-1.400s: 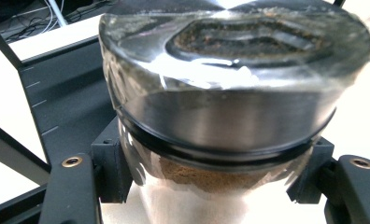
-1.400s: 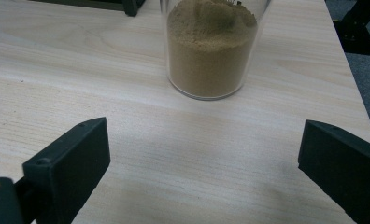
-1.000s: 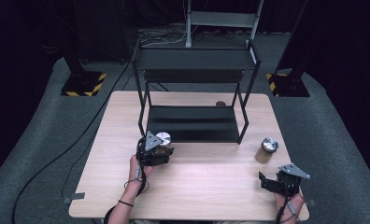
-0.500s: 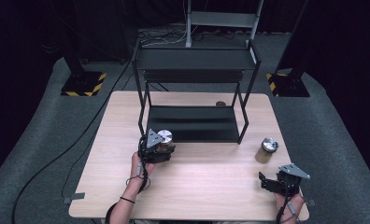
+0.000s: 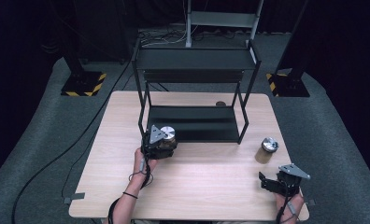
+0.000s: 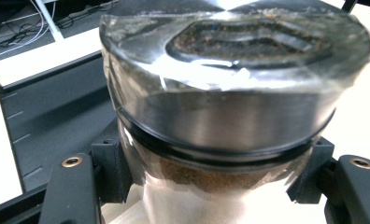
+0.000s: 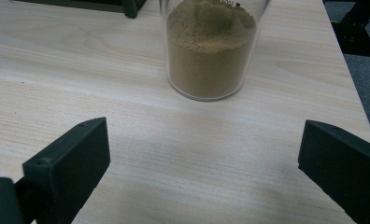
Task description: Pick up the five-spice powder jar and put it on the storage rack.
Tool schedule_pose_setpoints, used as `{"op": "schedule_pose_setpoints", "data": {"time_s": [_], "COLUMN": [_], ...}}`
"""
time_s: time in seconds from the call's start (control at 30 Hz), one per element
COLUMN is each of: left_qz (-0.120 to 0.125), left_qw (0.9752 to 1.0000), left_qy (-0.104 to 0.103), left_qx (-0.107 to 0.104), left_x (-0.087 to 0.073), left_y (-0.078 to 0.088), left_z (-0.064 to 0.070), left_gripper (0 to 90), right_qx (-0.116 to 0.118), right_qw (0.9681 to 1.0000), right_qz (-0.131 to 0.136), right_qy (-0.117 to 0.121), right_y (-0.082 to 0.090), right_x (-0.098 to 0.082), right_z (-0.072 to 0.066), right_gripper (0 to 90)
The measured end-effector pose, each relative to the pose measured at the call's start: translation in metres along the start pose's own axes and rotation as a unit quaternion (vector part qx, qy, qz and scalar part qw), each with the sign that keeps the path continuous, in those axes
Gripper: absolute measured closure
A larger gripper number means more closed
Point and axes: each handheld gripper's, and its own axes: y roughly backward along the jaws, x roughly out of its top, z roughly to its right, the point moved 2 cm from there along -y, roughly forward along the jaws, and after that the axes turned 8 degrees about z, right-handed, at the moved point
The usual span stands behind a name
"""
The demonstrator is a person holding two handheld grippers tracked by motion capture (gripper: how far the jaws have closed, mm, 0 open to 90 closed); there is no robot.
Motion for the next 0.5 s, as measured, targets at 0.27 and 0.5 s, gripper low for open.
{"op": "schedule_pose_setpoints", "data": {"time_s": [0.27, 0.5], "left_qz": [-0.002, -0.002], "left_qw": [1.0, 1.0], "left_qy": [-0.003, -0.002], "left_qx": [-0.001, -0.002], "left_x": [0.0021, 0.0048], "left_y": [-0.0049, -0.0093], "left_z": [-0.0018, -0.0035], "left_gripper": [31.4, 31.4], "right_qx": [0.0, 0.0], "right_qw": [1.0, 1.0], "right_qz": [0.0, -0.001], "right_qy": [0.0, 0.001], "right_y": [0.0, -0.0001], "right_x": [0.0, 0.0002], "right_z": [0.0, -0.0003], "right_gripper": [1.2, 1.2]}}
